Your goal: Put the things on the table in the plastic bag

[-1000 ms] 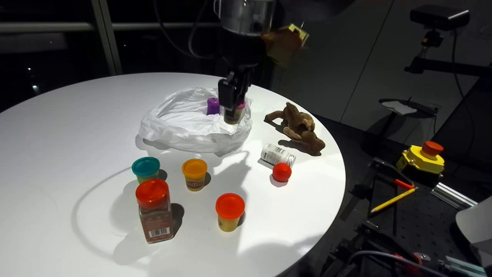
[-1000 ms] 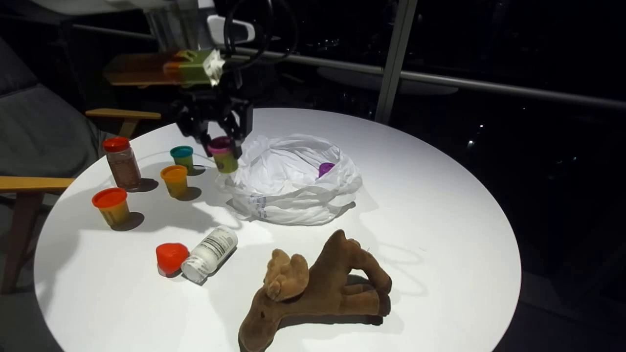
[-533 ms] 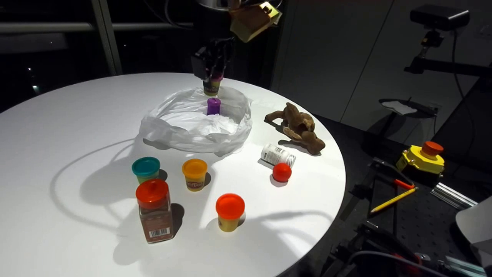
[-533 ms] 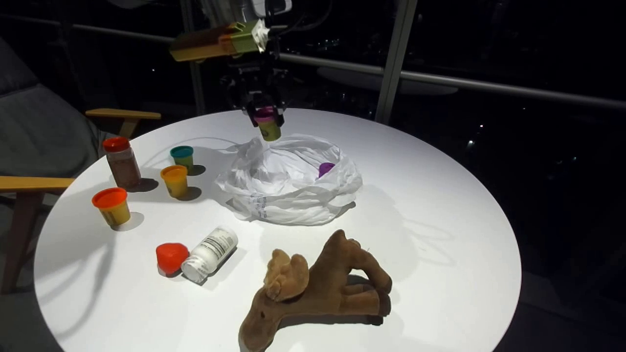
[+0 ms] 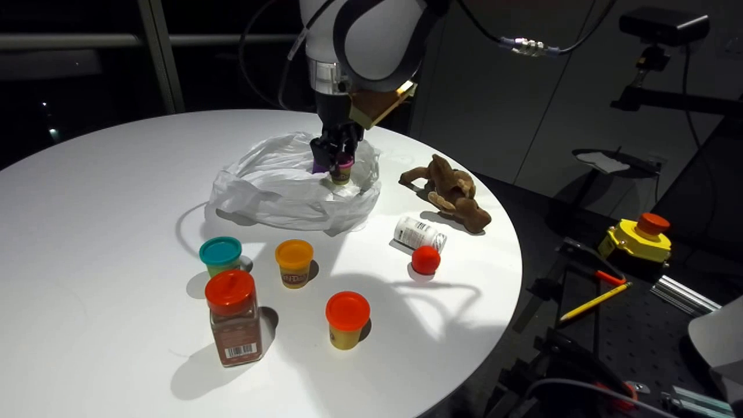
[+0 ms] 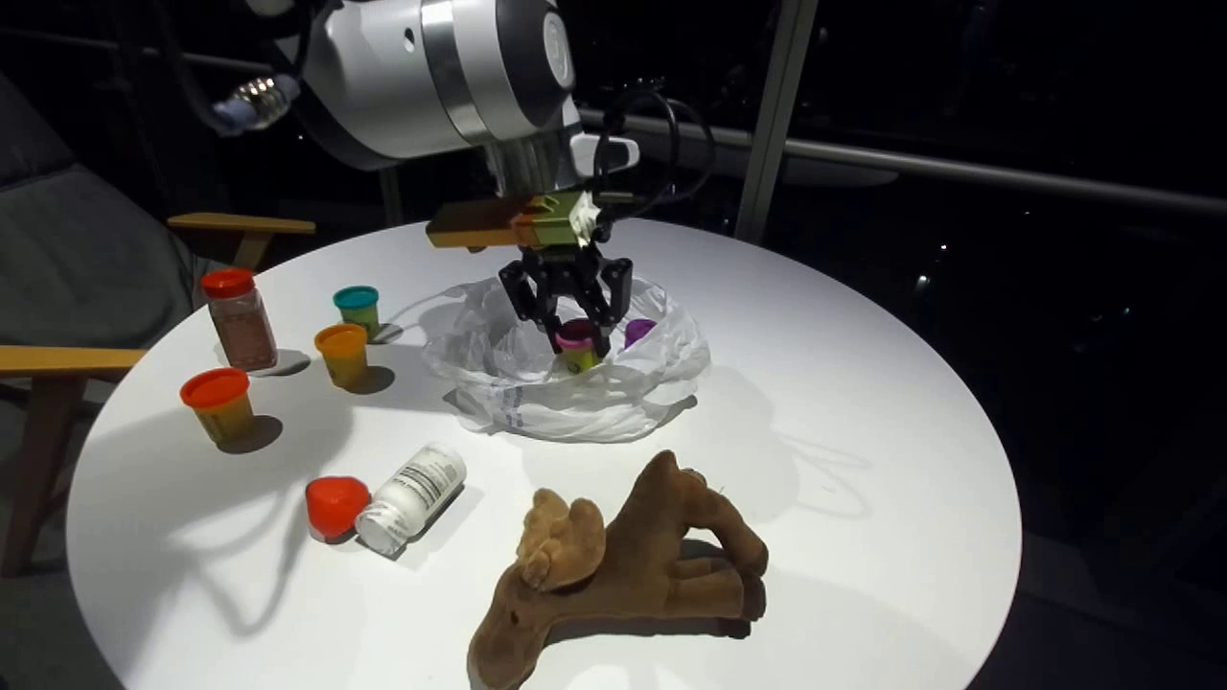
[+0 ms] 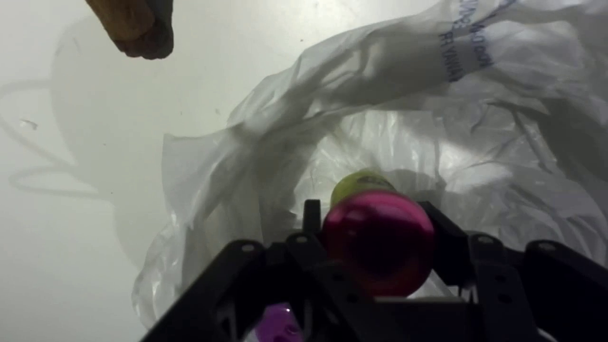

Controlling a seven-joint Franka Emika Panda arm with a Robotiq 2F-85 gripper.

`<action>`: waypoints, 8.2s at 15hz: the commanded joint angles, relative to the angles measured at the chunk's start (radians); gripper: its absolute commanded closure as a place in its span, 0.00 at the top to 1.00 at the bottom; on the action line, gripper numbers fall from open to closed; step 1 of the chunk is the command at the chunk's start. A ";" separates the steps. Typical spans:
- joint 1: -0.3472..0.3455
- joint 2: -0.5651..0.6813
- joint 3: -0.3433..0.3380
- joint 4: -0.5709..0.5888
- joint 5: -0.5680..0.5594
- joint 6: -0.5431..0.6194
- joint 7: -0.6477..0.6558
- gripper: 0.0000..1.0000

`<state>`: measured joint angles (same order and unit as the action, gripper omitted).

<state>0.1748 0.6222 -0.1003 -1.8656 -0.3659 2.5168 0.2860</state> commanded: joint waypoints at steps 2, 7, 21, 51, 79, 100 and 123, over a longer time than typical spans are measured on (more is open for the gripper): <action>-0.021 0.082 -0.042 0.057 0.035 0.086 0.023 0.27; -0.037 0.039 -0.055 0.016 0.078 0.144 0.009 0.92; 0.097 -0.397 0.188 -0.176 0.088 -0.161 -0.084 1.00; 0.145 -0.207 0.269 -0.115 0.100 -0.178 -0.071 1.00; 0.147 0.040 0.233 0.064 0.169 -0.259 -0.091 0.38; 0.117 0.164 0.031 0.532 0.074 -0.553 0.355 0.28; 0.055 0.331 0.075 0.877 0.295 -0.610 0.432 1.00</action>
<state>0.1874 1.0572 -0.0635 -0.9169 -0.0810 1.9523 0.7487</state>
